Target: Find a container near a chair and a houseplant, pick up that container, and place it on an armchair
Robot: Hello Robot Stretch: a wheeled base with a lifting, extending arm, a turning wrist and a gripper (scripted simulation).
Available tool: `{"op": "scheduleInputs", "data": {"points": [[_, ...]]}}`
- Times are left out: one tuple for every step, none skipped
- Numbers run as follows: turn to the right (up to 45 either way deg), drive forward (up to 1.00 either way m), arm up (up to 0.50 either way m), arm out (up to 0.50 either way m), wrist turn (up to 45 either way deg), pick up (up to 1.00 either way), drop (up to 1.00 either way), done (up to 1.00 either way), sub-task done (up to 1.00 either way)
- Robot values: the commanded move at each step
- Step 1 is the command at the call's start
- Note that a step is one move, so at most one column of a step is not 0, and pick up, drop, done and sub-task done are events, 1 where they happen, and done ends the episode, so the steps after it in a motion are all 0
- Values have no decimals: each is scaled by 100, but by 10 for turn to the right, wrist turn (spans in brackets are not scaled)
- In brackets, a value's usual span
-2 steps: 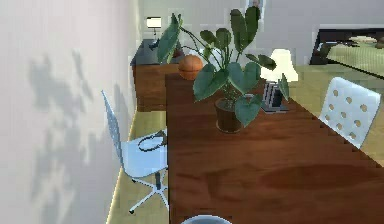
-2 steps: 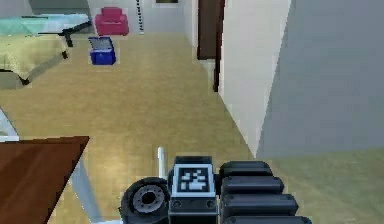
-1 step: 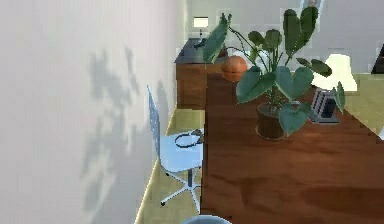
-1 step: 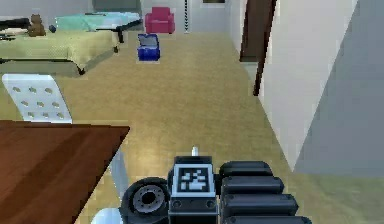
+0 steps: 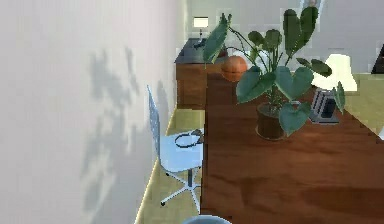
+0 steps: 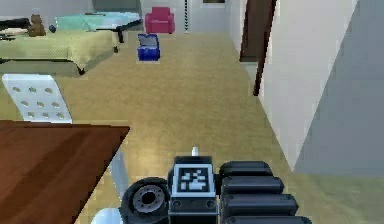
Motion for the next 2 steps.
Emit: {"op": "scheduleInputs", "data": {"points": [[450, 0, 0, 0, 0, 0, 0, 0, 0], [450, 0, 0, 0, 0, 0, 0, 0, 0]]}}
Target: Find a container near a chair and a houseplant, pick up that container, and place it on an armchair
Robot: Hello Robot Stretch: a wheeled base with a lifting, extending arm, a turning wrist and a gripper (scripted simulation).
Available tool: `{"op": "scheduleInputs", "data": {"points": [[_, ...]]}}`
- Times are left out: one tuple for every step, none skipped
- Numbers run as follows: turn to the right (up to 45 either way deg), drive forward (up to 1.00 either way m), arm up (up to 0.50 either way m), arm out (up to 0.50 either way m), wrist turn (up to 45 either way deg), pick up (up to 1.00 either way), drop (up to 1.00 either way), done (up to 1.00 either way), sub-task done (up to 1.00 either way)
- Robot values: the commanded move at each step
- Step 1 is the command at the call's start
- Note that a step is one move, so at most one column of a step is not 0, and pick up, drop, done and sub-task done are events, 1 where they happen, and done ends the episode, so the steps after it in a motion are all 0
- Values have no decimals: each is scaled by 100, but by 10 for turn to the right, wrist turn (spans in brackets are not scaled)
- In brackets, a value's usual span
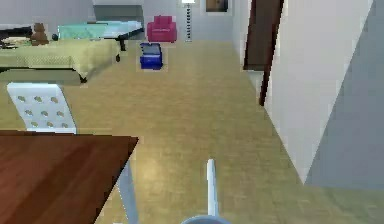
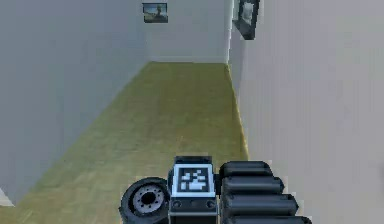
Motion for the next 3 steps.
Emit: {"op": "scheduleInputs", "data": {"points": [[450, 0, 0, 0, 0, 0, 0, 0, 0], [450, 0, 0, 0, 0, 0, 0, 0, 0], [360, 0, 0, 0, 0, 0, 0, 0, 0]]}}
